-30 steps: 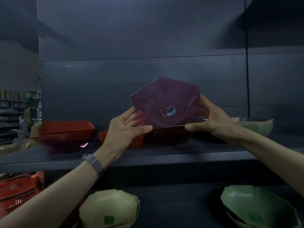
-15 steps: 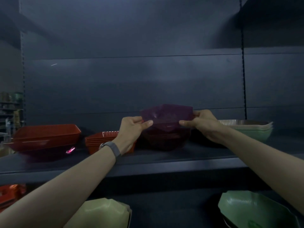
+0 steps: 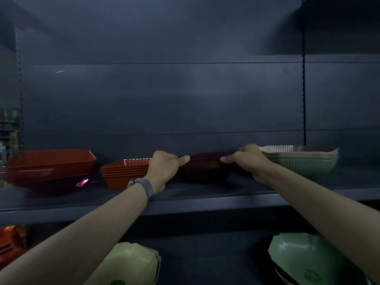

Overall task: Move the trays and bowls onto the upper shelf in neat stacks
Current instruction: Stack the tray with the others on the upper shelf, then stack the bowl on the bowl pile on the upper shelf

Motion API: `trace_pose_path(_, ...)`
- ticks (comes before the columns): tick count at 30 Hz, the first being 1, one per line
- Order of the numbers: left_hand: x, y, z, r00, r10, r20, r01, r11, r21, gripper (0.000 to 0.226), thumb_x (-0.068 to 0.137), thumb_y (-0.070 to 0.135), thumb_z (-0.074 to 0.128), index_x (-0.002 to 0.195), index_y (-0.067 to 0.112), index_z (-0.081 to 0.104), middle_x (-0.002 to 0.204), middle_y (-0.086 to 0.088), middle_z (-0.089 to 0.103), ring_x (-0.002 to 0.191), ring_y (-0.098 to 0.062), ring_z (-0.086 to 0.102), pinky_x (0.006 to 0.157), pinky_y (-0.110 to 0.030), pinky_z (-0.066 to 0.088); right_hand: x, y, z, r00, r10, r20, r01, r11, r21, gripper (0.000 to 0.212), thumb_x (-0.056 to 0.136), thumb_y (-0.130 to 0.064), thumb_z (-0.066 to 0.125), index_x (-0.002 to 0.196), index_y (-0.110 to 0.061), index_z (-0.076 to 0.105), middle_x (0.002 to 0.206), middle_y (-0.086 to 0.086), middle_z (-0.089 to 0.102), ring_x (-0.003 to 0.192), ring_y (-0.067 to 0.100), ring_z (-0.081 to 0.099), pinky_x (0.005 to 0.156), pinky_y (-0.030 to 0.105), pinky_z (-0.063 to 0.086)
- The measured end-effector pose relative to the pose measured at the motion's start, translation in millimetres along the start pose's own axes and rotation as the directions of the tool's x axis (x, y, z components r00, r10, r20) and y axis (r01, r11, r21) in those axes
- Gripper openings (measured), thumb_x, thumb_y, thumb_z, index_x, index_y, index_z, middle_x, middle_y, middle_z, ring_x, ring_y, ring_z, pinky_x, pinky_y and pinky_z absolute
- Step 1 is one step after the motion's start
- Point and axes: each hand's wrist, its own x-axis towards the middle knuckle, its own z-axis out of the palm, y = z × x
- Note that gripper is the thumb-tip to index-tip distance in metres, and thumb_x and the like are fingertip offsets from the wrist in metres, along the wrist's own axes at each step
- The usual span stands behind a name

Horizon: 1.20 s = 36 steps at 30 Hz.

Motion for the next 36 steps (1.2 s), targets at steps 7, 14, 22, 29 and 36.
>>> trace_pose_path(7,-15,2,5,0.998,0.043,-0.051,-0.036,0.991,0.132,0.03,0.093,0.036,0.079,0.092,0.007,0.083,0.089,-0.004,0.08,0.091,-0.015,0.074,0.083,-0.022,0.056,-9,18,8,1.0,-0.031,-0.002,0.031,0.999,-0.038,0.046,0.073,-0.041,0.088,0.101,-0.006,0.077,0.1,0.001,0.08,0.098,0.02,0.074,0.098,0.04,0.059)
trace_pose_path(14,-22,7,6,0.995,0.038,-0.091,-0.021,0.984,0.177,0.03,0.091,0.032,0.082,0.102,0.004,0.081,0.09,-0.008,0.079,0.09,-0.02,0.074,0.08,-0.023,0.059,-18,16,9,0.996,-0.041,-0.077,0.031,0.992,-0.123,0.037,0.086,-0.04,0.082,0.106,-0.009,0.077,0.101,0.004,0.078,0.097,0.022,0.072,0.086,0.034,0.057)
trace_pose_path(22,-51,17,-8,0.998,-0.037,-0.056,0.035,0.998,-0.044,0.037,0.092,0.01,0.077,0.129,0.007,0.071,0.101,-0.005,0.079,0.088,-0.02,0.078,0.08,-0.033,0.065,-80,-10,17,0.94,-0.304,-0.154,0.256,0.929,-0.268,0.039,0.095,-0.03,0.073,0.131,-0.016,0.068,0.122,0.003,0.069,0.103,0.016,0.066,0.089,0.024,0.046)
trace_pose_path(29,-105,8,-30,0.995,0.055,-0.085,-0.063,0.994,-0.09,0.02,0.094,0.011,0.072,0.11,0.021,0.078,0.089,0.002,0.082,0.088,-0.014,0.079,0.083,-0.033,0.063,-135,-24,57,0.911,-0.411,0.024,0.41,0.898,-0.157,0.018,0.097,-0.027,0.072,0.115,-0.023,0.074,0.098,-0.018,0.073,0.093,-0.008,0.066,0.077,0.001,0.046)
trace_pose_path(36,-179,-25,-77,0.988,0.132,-0.086,-0.131,0.991,0.02,0.024,0.098,0.007,0.067,0.115,0.02,0.076,0.097,0.005,0.082,0.094,-0.012,0.078,0.089,-0.035,0.061,-191,-11,107,0.846,-0.49,0.208,0.512,0.857,-0.063,0.019,0.099,-0.024,0.07,0.118,-0.024,0.072,0.098,-0.014,0.073,0.094,-0.001,0.067,0.08,0.011,0.052)
